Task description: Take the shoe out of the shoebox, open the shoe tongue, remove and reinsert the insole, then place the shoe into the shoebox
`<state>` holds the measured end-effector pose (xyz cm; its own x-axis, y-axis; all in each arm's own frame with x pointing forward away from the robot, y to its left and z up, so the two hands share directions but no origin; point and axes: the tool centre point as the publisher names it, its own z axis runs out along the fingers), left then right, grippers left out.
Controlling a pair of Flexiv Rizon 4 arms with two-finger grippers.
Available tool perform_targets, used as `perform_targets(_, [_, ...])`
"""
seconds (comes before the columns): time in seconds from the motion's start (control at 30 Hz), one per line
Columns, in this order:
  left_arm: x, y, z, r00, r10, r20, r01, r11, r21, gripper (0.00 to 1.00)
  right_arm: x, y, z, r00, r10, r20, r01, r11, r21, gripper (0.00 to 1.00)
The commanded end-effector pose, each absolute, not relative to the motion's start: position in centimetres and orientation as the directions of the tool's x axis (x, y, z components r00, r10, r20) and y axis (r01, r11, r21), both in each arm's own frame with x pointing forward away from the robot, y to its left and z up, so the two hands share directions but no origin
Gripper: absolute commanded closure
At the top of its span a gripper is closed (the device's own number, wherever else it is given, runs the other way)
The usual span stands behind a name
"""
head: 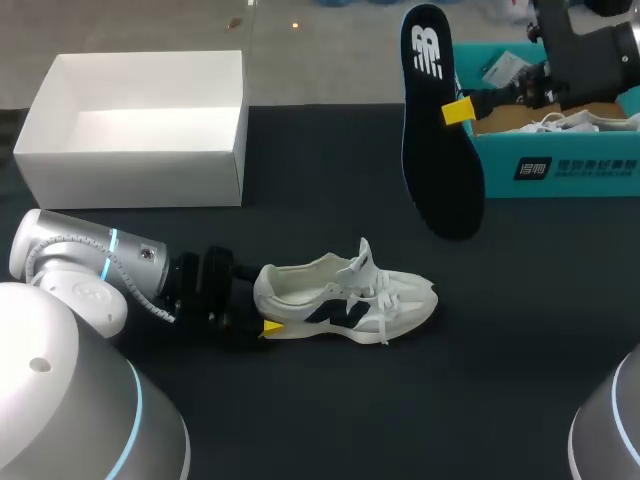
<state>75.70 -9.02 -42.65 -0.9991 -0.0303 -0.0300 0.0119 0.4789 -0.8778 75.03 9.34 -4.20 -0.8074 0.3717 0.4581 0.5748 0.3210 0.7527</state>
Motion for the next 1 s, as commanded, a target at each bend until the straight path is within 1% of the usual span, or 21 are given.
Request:
perform_targets(0.03, [75.6,-9.0,-43.0,-0.999,-0.032,-0.031,0.012,0.479,-0.878,1.00,75.2,9.5,-4.3,-0.806,0.372,0.459,0.576,0.322,0.751,1.00])
perform_targets(0.17, [75.6,-9.0,-43.0,-0.999,-0.032,-0.031,0.012,0.479,-0.878,1.00,75.2,9.5,-4.3,-0.806,0.372,0.459,0.576,0.322,0.751,1.00])
perform_targets(0.23, [75.6,-9.0,-43.0,-0.999,-0.032,-0.031,0.012,0.479,-0.878,1.00,74.6,9.2,-4.7,-0.799,0.340,0.496,0.593,0.307,0.744,1.00])
perform_targets(0.3, [75.6,-9.0,-43.0,-0.999,-0.032,-0.031,0.012,0.479,-0.878,1.00,73.8,8.8,-5.0,-0.802,0.349,0.484,0.590,0.339,0.733,1.00])
perform_targets(0.37, [75.6,-9.0,-43.0,-0.999,-0.032,-0.031,0.012,0.479,-0.878,1.00,73.0,8.4,-5.0,-0.794,0.356,0.492,0.600,0.335,0.726,1.00])
perform_targets(0.5, [75.6,-9.0,-43.0,-0.999,-0.032,-0.031,0.012,0.479,-0.878,1.00,71.1,8.1,-4.1,-0.790,0.385,0.476,0.599,0.322,0.733,1.00])
perform_targets(0.67, [75.6,-9.0,-43.0,-0.999,-0.032,-0.031,0.012,0.479,-0.878,1.00,68.9,8.2,-3.0,-0.785,0.364,0.501,0.607,0.291,0.739,1.00])
perform_targets(0.9, [75.6,-9.0,-43.0,-0.999,-0.032,-0.031,0.012,0.479,-0.878,1.00,67.5,8.9,-2.3,-0.756,0.406,0.513,0.630,0.239,0.739,1.00])
perform_targets(1.0, [75.6,-9.0,-43.0,-0.999,-0.032,-0.031,0.012,0.479,-0.878,1.00,67.4,9.7,-2.7,-0.757,0.430,0.491,0.624,0.256,0.738,1.00])
